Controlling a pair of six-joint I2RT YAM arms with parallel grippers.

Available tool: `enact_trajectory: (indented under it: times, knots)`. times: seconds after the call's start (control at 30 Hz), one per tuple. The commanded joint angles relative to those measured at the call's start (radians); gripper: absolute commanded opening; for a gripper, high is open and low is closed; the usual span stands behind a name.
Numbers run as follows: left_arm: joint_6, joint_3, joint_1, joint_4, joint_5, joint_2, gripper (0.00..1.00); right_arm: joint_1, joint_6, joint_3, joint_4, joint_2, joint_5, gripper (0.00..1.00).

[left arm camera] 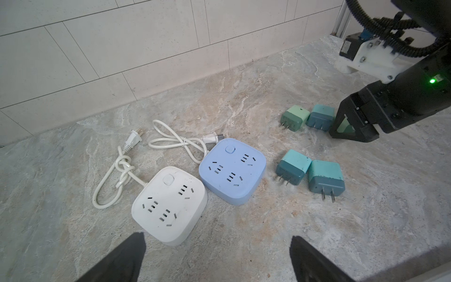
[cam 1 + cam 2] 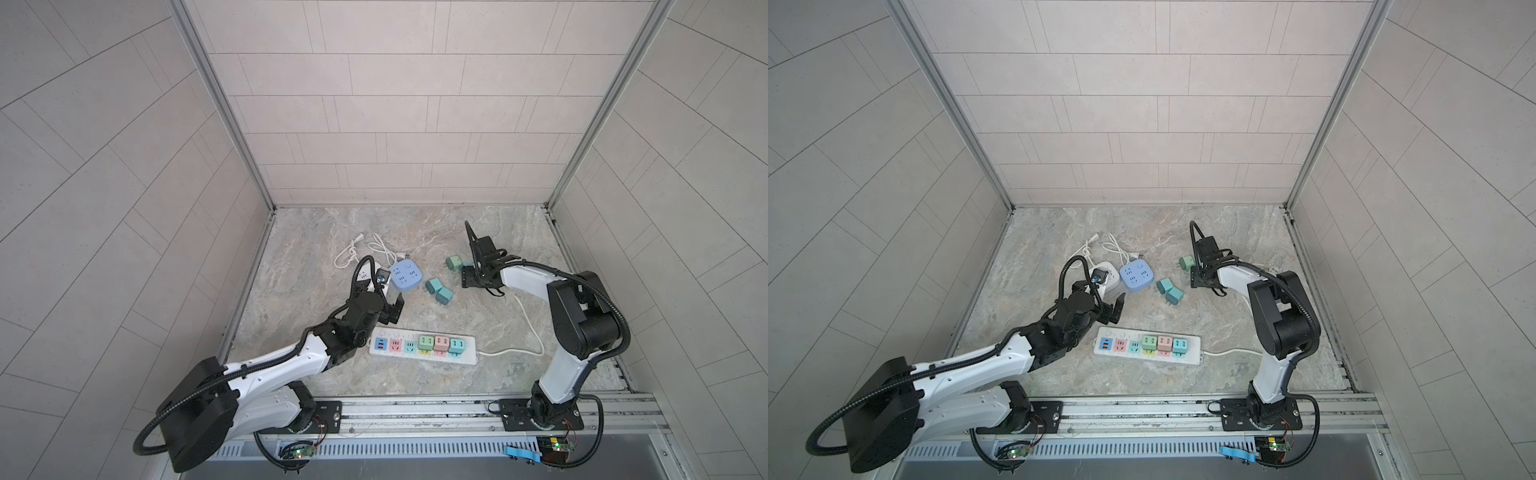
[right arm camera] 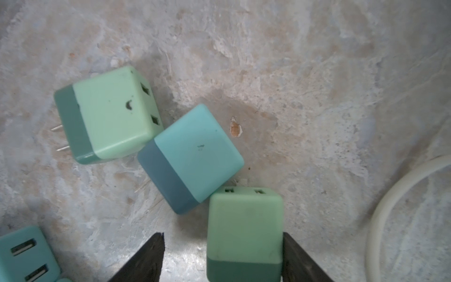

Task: Insert the plug
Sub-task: 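Close the right gripper on the light-green adapter and lift it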

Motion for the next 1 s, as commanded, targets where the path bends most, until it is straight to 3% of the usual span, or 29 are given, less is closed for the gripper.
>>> enact_trajectory:
  times: [0.0, 0.33, 0.77, 0.97]
  knots:
    - [-0.004, 0.031, 0.001, -0.026, -0.016, -0.033, 1.0, 0.003, 0.0, 0.023, -0.048, 0.022, 0.044, 0.76]
    - [-0.01, 0.022, 0.001, -0.044, -0.022, -0.089, 1.0, 0.004, 0.005, 0.09, -0.112, 0.087, 0.053, 0.7]
    - [-0.018, 0.009, 0.001, -0.057, -0.031, -0.151, 1.0, 0.029, 0.006, 0.15, -0.172, 0.14, 0.105, 0.48]
    - [-0.03, -0.007, 0.001, -0.039, -0.051, -0.166, 1.0, 0.105, -0.007, 0.148, -0.172, 0.127, 0.237, 0.39]
